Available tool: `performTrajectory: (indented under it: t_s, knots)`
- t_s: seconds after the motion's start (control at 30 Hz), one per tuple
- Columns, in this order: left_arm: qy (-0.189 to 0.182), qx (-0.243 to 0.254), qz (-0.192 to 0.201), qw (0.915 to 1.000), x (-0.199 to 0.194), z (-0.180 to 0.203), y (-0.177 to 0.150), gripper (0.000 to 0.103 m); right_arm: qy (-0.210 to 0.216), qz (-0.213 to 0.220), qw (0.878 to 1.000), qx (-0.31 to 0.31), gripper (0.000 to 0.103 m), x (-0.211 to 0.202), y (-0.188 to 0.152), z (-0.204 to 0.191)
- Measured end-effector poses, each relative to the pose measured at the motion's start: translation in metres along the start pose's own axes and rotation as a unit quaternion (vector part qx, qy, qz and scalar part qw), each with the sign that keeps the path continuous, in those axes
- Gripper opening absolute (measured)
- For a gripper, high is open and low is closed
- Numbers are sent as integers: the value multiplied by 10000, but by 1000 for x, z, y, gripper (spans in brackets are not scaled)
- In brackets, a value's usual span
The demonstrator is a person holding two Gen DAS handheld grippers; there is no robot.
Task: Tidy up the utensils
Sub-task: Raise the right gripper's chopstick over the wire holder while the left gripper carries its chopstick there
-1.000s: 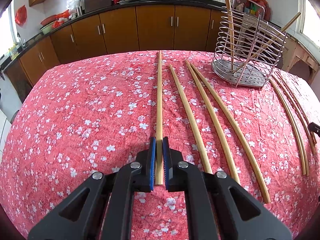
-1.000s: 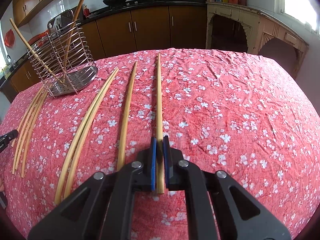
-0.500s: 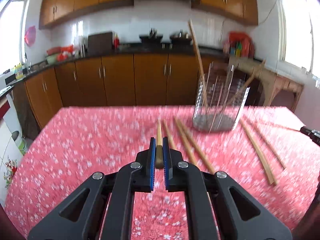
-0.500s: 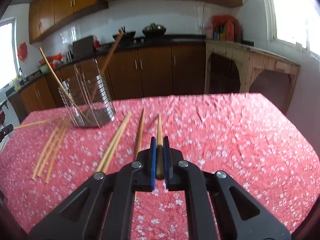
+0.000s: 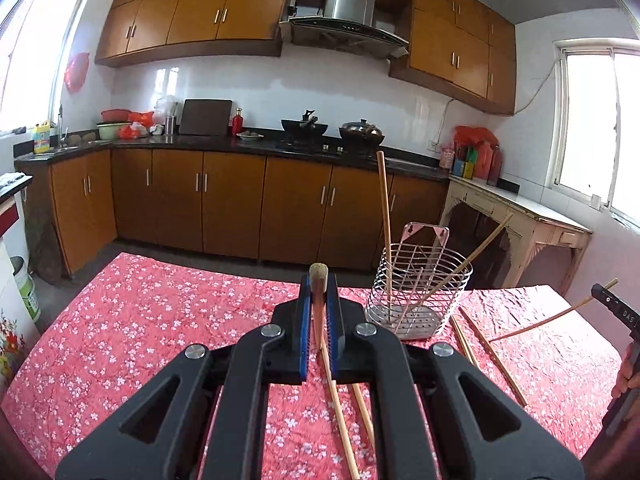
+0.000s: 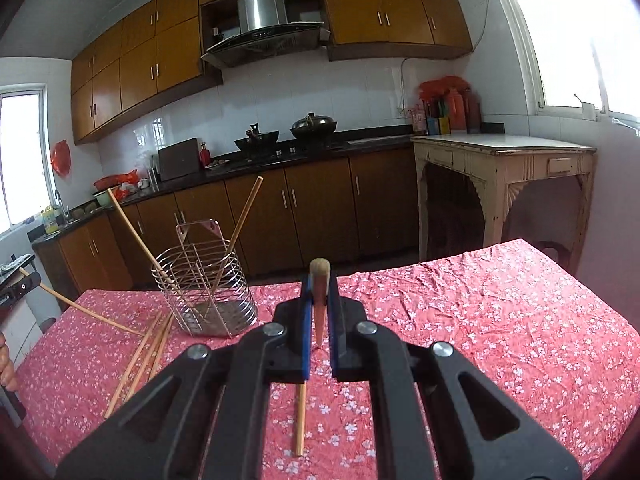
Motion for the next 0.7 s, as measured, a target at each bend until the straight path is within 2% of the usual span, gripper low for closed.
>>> performTrajectory:
  t_s: [0.3,0.57,0.7]
  knots:
    - [111,-155,20,9998,11,-7,8,7,37,80,9999,83,8,9,13,-3]
    - [223,-138,488,9985,1,-6,45,7,259,594,9979,11,8,-13,62,-15]
    - [209,-216,672,9973,-3,0,58,7,522,681,9961,193,8,-19,80,-18]
Point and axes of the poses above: each gripper's, at about its wrist camera, not at the fingertips, and x roughly the way its jaws point, z to its right, y to its top, the point moved 2 cm from there along x, roughly the way its jaws point, and after that the axes turned 7 degrees about z, right-handed, at the moved point
